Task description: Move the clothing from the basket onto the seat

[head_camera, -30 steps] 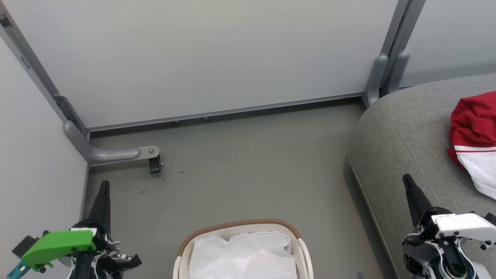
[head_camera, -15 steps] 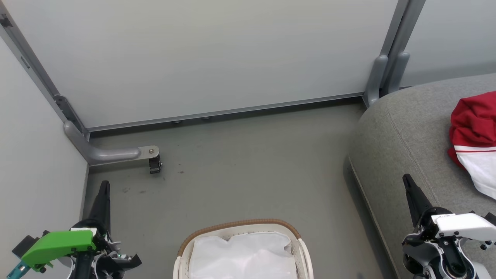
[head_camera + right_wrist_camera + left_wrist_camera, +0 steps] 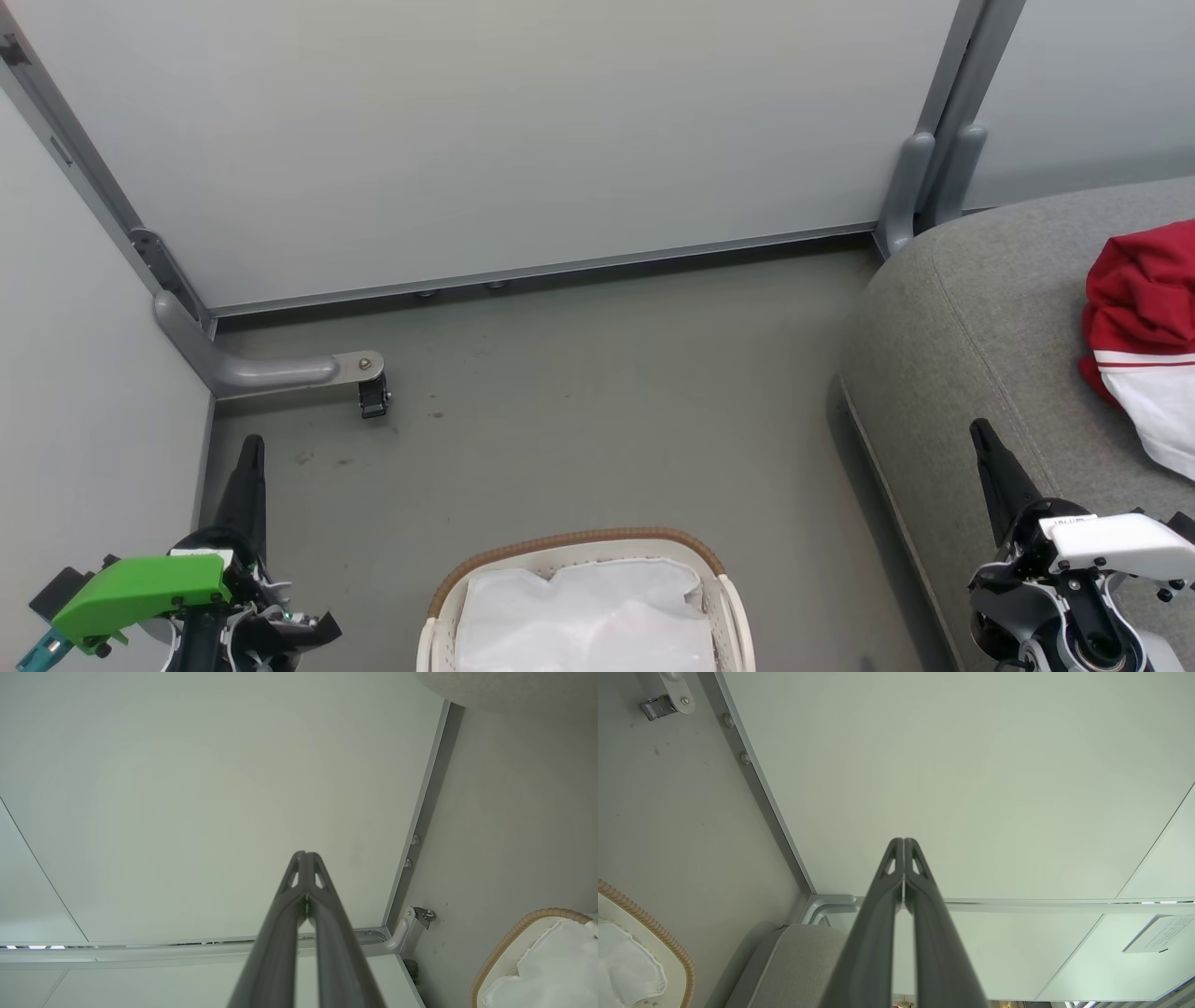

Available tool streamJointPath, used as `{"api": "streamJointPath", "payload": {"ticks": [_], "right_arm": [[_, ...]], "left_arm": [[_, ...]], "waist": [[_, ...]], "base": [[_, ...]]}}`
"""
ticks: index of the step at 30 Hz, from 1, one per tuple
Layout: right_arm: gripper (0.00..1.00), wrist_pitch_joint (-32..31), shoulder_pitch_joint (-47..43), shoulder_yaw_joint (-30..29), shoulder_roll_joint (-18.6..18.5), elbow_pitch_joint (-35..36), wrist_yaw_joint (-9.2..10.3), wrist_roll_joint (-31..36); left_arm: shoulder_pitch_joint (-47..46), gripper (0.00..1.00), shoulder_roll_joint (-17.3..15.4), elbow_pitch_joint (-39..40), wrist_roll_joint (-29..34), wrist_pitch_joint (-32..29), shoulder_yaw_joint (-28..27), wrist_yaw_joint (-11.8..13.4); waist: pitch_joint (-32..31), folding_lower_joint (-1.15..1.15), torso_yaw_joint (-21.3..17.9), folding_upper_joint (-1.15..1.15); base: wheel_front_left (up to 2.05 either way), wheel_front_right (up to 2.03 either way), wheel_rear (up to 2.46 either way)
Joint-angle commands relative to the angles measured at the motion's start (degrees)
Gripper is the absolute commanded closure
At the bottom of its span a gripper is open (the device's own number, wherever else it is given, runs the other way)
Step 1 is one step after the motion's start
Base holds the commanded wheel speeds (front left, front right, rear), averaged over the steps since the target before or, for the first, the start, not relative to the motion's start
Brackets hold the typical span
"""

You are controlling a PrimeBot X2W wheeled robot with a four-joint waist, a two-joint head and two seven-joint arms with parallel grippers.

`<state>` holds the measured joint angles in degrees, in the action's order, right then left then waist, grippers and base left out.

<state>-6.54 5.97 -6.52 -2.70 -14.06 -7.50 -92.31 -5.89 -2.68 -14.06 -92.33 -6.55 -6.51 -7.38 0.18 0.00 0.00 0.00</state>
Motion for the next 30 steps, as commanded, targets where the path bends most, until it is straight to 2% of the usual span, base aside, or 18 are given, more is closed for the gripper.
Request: {"api": "streamJointPath", "payload": {"ticks": [1, 30], "right_arm": [[1.00, -0.2, 0.4, -0.1, -0.3, 0.2, 0.01, -0.2], [1.00, -0.2, 0.4, -0.1, -0.3, 0.2, 0.02, -0.2]], "left_arm": [[-0.7, 1.00, -0.4, 0.1, -0.2, -0.2, -0.1, -0.3], [-0.7, 1.00, -0.4, 0.1, -0.2, -0.2, -0.1, -0.3]], "waist": [[0.0, 0.00, 0.0, 0.00], [0.0, 0.00, 0.0, 0.00]], "base": [[0.00, 0.00, 0.00], [0.00, 0.00, 0.00]]}}
